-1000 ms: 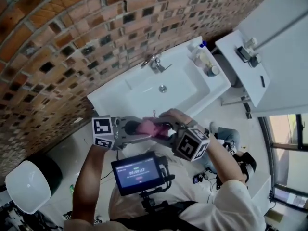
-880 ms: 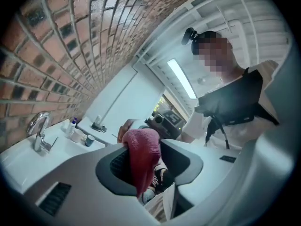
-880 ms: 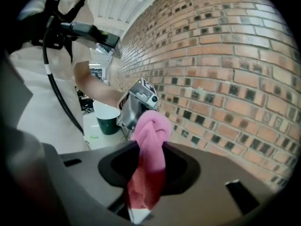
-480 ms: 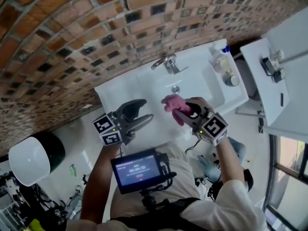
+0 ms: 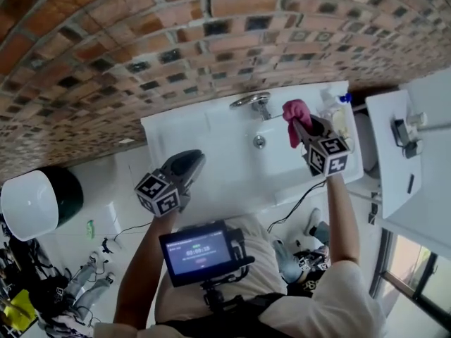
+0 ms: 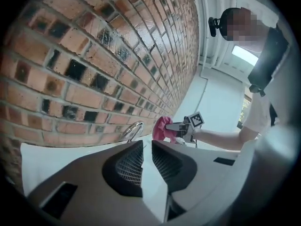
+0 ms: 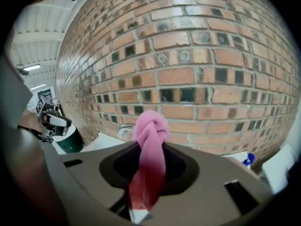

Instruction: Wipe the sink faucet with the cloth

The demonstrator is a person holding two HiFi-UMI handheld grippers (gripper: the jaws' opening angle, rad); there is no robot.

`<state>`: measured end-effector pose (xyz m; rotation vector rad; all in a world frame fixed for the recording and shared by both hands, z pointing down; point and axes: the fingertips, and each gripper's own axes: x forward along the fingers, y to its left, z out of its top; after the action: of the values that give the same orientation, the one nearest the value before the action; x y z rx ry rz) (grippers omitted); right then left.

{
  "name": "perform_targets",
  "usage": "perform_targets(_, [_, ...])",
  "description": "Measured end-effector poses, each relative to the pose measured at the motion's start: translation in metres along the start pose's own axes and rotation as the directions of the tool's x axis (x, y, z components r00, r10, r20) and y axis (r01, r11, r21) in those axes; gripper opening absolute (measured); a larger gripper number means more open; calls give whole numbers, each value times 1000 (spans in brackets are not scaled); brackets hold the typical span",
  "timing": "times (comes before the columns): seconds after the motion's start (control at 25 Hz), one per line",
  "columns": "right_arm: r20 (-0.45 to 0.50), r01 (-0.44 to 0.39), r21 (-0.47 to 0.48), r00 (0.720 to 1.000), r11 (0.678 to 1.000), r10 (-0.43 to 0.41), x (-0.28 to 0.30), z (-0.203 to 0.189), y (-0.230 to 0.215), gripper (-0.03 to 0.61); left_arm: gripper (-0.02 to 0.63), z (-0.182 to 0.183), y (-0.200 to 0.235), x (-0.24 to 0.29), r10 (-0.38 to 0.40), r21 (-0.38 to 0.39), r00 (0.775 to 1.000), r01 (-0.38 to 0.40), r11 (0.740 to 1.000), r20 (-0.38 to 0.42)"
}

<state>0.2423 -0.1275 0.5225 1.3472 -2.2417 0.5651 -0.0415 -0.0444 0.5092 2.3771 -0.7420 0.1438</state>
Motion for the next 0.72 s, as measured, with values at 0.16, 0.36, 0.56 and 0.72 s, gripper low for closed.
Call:
perform_targets(0.16, [-98, 7, -35, 995, 999, -10, 50, -8, -35, 114, 0, -8, 3, 4, 48, -17, 999, -48, 999, -13])
perform_targets(0.36, [-312, -71, -204, 950, 976, 4, 114, -33, -62, 112, 0, -15, 4, 5, 88, -23, 995, -89, 996, -42])
perform_targets(0.56, [-585, -273, -269, 808, 924, 69, 164, -97, -76, 114, 0, -25, -1, 14, 103, -7, 992, -104, 995, -73])
perform_targets(0.72, [-724, -380, -287, 688, 879, 60, 189, -145, -87, 114, 0, -34, -2, 16, 108, -6, 990, -109, 994, -93])
